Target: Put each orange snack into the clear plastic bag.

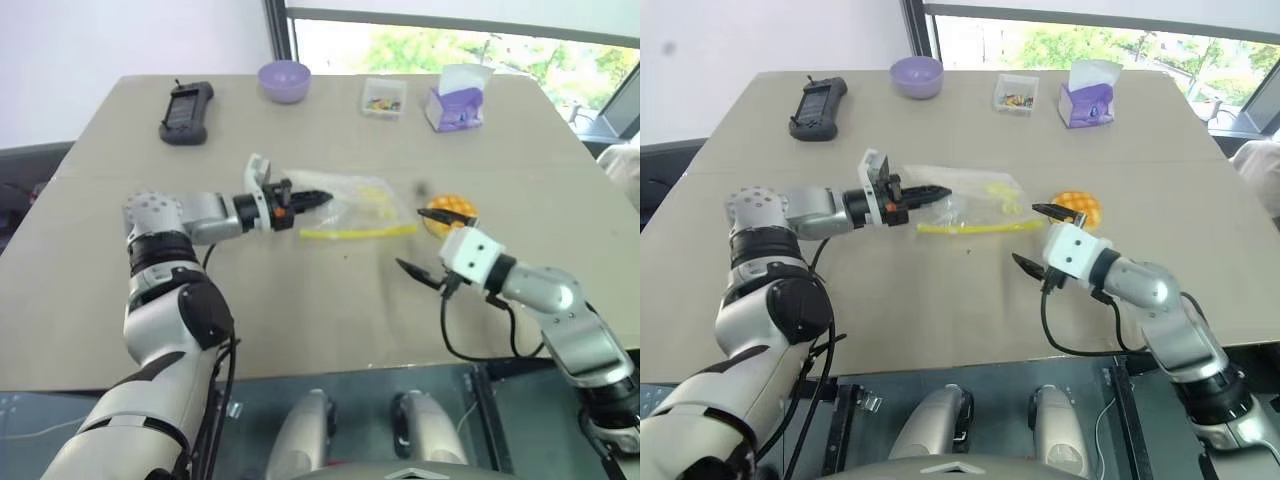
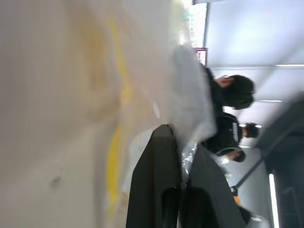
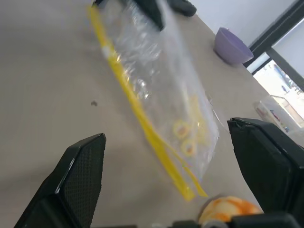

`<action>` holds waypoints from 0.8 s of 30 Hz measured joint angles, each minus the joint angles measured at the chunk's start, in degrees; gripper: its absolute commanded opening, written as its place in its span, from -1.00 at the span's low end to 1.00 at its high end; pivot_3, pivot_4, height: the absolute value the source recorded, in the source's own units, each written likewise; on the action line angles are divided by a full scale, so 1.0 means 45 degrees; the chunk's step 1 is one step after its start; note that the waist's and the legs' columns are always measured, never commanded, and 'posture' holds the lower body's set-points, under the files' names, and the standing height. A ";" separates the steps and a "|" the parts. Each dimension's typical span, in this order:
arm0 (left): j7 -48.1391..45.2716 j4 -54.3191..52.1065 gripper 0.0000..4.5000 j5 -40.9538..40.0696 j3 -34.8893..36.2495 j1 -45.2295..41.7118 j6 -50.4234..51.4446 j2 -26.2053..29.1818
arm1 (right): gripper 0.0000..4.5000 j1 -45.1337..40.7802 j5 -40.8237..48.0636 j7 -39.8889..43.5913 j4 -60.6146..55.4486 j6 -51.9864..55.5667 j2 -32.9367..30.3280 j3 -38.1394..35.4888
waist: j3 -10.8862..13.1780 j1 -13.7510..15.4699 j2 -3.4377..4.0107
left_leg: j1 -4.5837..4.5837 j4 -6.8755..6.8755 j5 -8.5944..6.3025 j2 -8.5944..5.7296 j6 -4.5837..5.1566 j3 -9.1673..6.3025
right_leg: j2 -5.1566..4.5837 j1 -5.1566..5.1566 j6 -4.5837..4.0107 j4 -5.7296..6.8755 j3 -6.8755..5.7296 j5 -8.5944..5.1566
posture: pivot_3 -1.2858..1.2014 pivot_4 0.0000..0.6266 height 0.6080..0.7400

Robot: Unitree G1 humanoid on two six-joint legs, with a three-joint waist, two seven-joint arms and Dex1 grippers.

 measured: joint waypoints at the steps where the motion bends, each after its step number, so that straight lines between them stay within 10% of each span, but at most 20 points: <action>1: 0.0377 0.0066 -0.97 -0.0364 0.0126 -0.0103 -0.0001 0.0006 | 1.00 -0.0160 -0.0335 -0.0145 0.0407 -0.0300 0.0101 0.0157 | 0.0000 -0.0033 0.0000 | 0.0001 -0.0003 0.0000 -0.0004 -0.0001 -0.0002 | -0.0005 -0.0002 0.0000 0.0003 0.0000 0.0001 | 0.03 -0.52 1.00; 15: 0.6108 -0.0650 -0.97 -0.5953 0.1194 0.0011 0.0004 -0.0586 | 1.00 -0.3899 -0.5107 -0.4488 0.6009 -0.1816 0.3078 0.1635 | 0.0003 -0.0103 -0.0005 | -0.0018 -0.0023 0.0026 -0.0041 -0.0049 0.0005 | -0.0040 -0.0084 -0.0003 0.0086 0.0030 0.0002 | 0.03 -0.52 1.00; 24: 1.0170 -0.3015 -1.00 -1.0889 0.0280 0.1672 -0.1792 -0.1569 | -0.65 -0.4106 -0.5922 -0.5482 0.6637 -0.1977 0.3118 0.1649 | 0.0003 -0.0112 -0.0005 | -0.0016 -0.0023 0.0027 -0.0045 -0.0051 0.0005 | -0.0051 -0.0087 -0.0004 0.0101 0.0040 0.0003 | 0.03 -0.52 1.00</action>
